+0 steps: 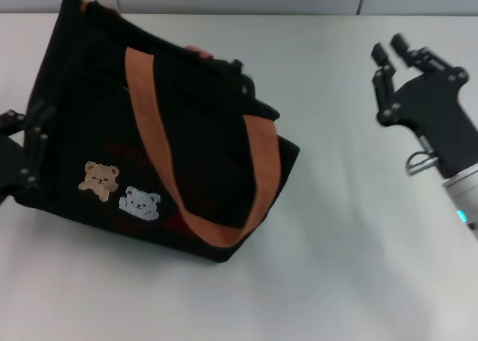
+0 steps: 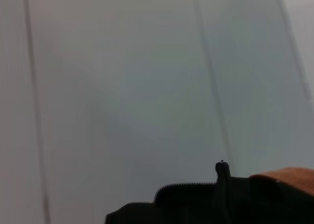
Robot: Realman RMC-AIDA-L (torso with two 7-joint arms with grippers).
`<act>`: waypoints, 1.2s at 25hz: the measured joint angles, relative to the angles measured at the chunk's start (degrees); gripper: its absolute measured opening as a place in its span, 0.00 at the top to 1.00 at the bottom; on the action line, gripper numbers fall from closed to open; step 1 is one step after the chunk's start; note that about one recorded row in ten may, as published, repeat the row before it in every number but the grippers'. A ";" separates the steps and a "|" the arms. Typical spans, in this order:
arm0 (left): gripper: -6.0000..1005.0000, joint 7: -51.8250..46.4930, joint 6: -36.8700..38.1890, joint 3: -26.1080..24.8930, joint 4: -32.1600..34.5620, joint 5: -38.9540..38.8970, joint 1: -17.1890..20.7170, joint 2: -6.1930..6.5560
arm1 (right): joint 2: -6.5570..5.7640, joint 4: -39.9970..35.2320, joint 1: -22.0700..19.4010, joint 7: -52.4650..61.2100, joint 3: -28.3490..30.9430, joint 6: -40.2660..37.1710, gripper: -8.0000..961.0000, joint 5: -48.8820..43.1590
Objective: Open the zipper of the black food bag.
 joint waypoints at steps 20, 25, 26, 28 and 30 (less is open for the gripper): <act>0.47 -5.01 -6.02 -13.25 -17.95 0.01 -12.50 -0.16 | -0.32 -5.27 -4.29 20.85 11.97 -8.16 0.30 0.75; 0.33 -10.42 -1.01 -16.47 -13.13 0.03 -9.59 0.01 | -0.65 -10.32 -4.77 33.54 12.50 -15.52 0.28 0.51; 0.30 -13.94 3.33 -18.94 -9.30 0.02 -7.21 0.18 | -0.71 -12.15 -4.57 36.65 12.35 -17.92 0.28 0.37; 0.27 -13.94 3.33 -18.94 -9.30 0.02 -7.21 0.18 | -0.75 -15.84 -4.00 41.93 12.00 -22.57 0.28 0.13; 0.24 -19.70 8.80 -19.98 -3.23 0.29 -4.00 0.95 | -0.87 -18.51 -3.54 44.63 10.58 -26.75 0.28 -0.37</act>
